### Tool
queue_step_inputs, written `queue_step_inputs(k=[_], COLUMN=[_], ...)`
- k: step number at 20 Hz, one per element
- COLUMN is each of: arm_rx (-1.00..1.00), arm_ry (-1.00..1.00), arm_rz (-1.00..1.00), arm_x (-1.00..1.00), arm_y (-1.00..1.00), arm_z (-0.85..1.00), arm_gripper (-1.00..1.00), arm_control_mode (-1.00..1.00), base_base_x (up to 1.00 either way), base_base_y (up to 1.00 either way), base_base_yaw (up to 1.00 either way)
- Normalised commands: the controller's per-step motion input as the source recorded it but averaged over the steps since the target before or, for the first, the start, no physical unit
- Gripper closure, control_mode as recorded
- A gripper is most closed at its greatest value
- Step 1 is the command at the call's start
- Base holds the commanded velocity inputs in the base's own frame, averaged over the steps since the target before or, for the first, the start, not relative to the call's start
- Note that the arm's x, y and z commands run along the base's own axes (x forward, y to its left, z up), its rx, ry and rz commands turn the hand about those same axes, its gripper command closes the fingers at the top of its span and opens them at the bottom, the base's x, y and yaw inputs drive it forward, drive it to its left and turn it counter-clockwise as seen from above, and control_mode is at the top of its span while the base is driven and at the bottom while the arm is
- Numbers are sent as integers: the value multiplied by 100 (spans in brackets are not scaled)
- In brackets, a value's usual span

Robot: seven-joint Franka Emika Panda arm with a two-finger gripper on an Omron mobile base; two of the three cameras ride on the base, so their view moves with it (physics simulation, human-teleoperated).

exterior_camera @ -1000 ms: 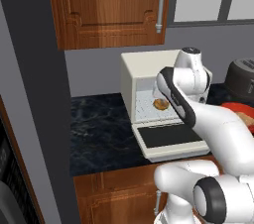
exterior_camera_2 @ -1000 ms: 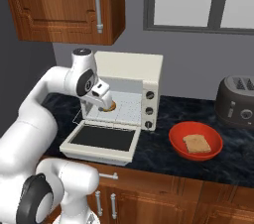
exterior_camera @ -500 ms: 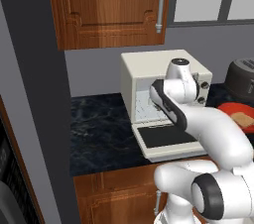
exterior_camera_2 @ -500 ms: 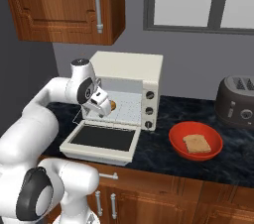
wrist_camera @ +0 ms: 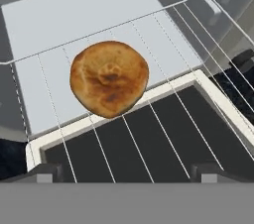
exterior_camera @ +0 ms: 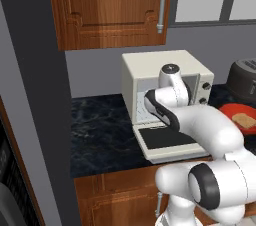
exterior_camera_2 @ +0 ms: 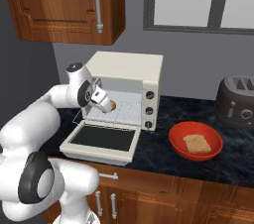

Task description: Pick up the heated bread from the toaster oven and place it in the bowl. Then move the bread bowl to the dining counter.

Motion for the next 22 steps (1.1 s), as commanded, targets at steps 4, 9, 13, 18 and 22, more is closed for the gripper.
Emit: queue_step_inputs(k=[4, 9, 13, 18, 22], arm_rx=[0, 0, 0, 0, 0], arm_ry=[-1, 0, 0, -3, -2], arm_rz=[0, 0, 0, 0, 0], arm_x=[32, 15, 14, 29, 23], arm_y=[0, -5, -7, 0, 0], arm_z=[-10, -20, -21, -6, -11], arm_gripper=[-100, -100, -100, -100, -100], arm_control_mode=[-100, -100, -100, -100, -100], base_base_x=[0, 0, 0, 0, 0], base_base_y=[0, 0, 0, 0, 0], base_base_yaw=[0, 0, 0, 0, 0])
